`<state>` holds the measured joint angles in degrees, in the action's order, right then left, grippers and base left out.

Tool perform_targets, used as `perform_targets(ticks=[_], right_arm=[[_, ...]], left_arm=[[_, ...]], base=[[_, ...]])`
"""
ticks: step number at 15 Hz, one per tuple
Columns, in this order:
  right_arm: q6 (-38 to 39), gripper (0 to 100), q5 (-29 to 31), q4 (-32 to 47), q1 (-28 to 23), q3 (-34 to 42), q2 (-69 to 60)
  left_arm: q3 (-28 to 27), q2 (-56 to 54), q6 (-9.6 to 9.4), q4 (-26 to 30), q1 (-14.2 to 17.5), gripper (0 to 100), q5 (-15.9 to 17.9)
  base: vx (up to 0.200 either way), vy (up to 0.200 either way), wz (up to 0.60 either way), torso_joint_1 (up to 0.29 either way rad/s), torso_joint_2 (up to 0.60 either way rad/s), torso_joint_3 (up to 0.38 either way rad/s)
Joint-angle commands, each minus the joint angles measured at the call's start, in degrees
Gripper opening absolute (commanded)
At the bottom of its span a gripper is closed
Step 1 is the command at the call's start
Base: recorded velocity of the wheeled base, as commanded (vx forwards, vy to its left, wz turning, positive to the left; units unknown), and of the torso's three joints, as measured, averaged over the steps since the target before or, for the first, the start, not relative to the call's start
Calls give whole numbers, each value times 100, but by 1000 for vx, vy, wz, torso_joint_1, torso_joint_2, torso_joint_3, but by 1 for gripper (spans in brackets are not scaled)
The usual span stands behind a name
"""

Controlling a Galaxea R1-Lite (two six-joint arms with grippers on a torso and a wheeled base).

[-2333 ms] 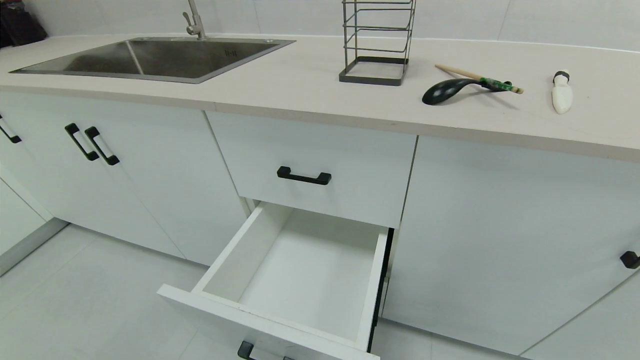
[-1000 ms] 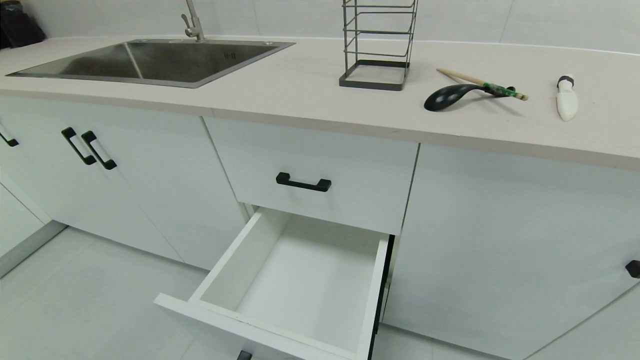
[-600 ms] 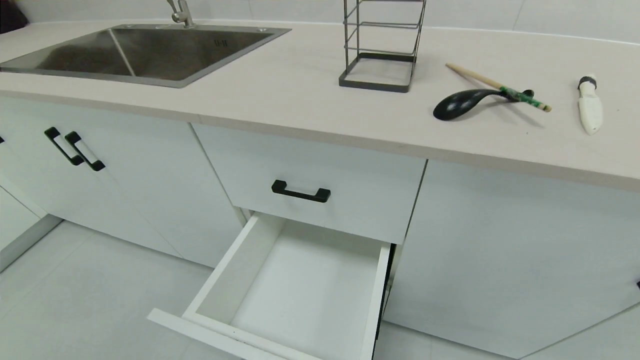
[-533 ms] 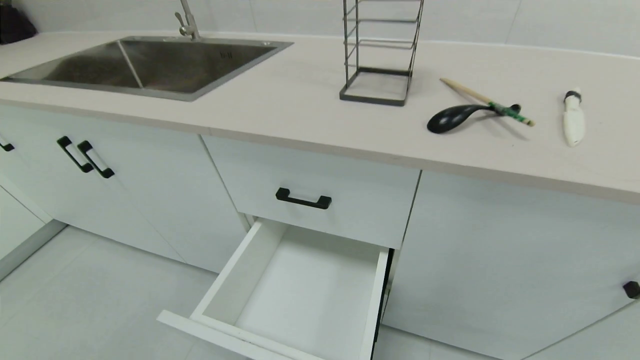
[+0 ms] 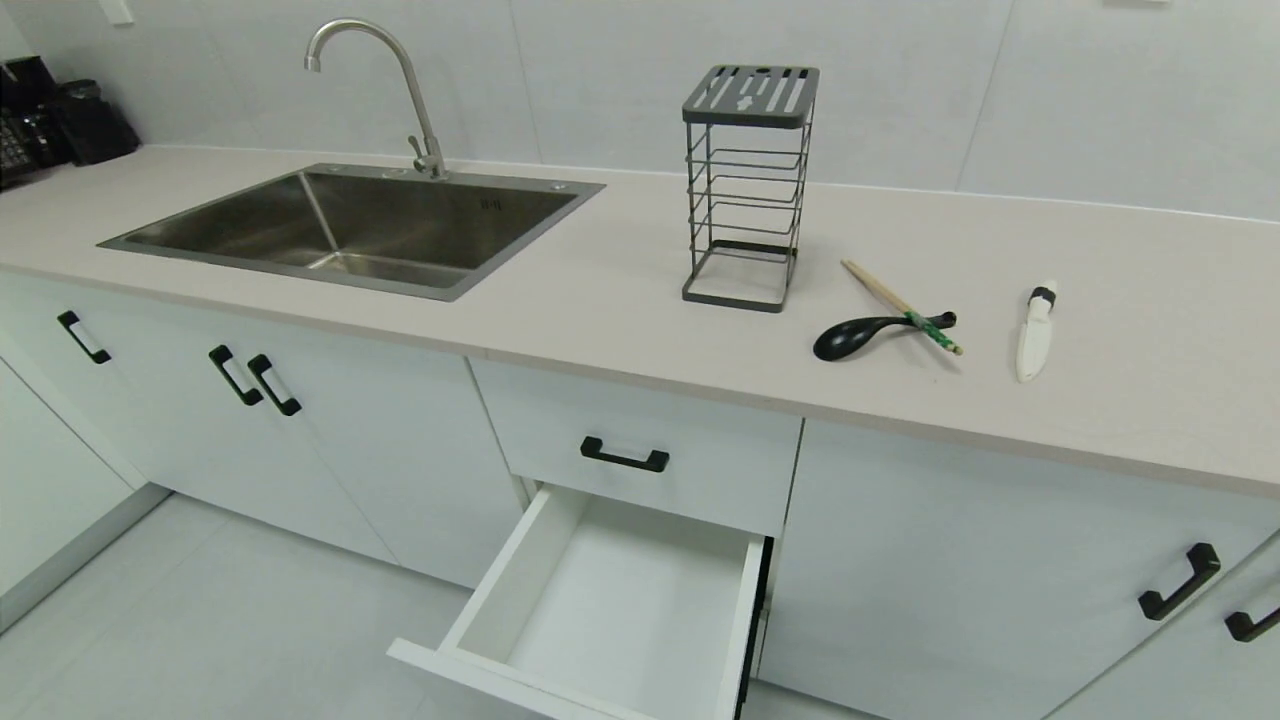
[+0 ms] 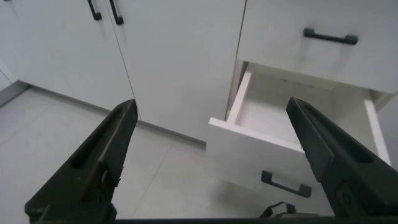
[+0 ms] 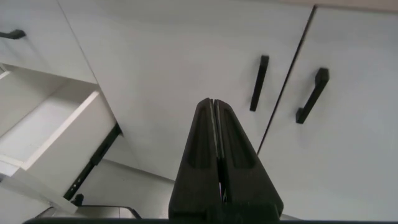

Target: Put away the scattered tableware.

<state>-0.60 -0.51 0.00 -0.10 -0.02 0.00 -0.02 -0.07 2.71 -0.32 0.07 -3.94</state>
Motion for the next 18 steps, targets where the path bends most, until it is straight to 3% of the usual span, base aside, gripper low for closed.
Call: perform_targets(ticks=[1, 9, 17, 18], right_arm=[[-11, 0, -2, 0, 1, -6, 9], [-2, 0, -10, 0, 1, 2, 9], [-11, 0, -10, 0, 1, 2, 9], [-11, 100, -2, 0, 1, 2, 9]], left_arm=[[2, 7, 2, 5, 1, 100, -2], [2, 7, 2, 5, 10, 100, -2], [2, 7, 2, 5, 10, 100, -2], [2, 7, 2, 5, 1, 100, -2]], base=[[0, 0, 0, 246, -481, -217], [0, 0, 0, 327, -499, -242], [0, 0, 0, 182, -344, -164], [0, 0, 0, 295, -559, -261]])
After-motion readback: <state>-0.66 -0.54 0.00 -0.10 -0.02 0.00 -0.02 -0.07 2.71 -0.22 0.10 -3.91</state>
